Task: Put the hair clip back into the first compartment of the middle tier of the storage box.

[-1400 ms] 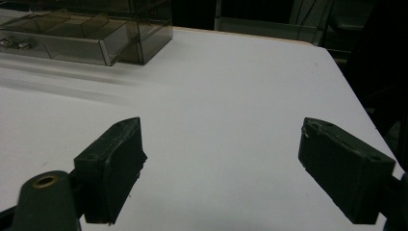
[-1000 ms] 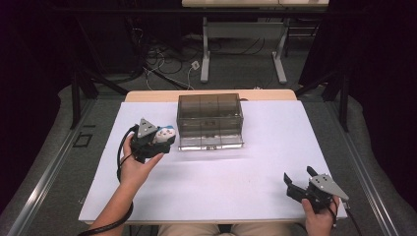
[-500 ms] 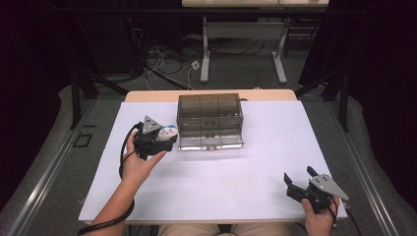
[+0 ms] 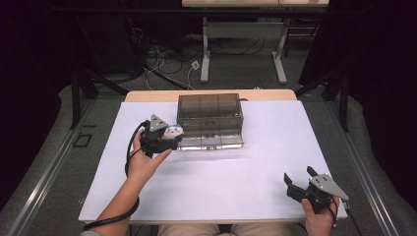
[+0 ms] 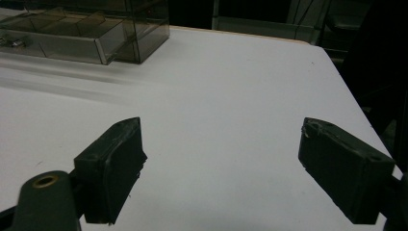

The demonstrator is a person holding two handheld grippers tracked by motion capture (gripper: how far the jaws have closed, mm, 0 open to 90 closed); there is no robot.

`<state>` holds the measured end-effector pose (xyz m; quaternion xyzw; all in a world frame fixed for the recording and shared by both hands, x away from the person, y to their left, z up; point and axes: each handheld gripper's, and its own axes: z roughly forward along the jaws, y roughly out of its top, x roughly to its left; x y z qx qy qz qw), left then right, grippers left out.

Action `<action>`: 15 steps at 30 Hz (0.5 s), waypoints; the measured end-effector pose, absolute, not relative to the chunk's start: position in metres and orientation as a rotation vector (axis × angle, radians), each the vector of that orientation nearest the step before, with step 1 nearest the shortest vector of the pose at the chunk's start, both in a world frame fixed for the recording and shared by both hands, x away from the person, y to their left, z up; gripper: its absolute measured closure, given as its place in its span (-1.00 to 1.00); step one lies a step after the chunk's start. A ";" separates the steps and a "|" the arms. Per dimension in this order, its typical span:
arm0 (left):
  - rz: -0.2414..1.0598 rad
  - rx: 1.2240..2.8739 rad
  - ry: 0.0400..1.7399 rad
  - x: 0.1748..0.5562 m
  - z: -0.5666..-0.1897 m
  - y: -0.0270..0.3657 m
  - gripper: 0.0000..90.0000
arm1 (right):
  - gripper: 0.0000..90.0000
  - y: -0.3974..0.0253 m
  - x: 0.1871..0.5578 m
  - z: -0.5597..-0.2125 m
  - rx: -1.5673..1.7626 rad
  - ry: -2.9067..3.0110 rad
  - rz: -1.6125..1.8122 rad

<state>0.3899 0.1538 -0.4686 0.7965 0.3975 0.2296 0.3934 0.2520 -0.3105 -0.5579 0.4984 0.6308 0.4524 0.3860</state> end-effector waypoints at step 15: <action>0.570 2.041 1.009 0.401 -0.474 0.142 -0.25 | -0.66 -0.311 0.250 -0.557 1.278 1.629 1.146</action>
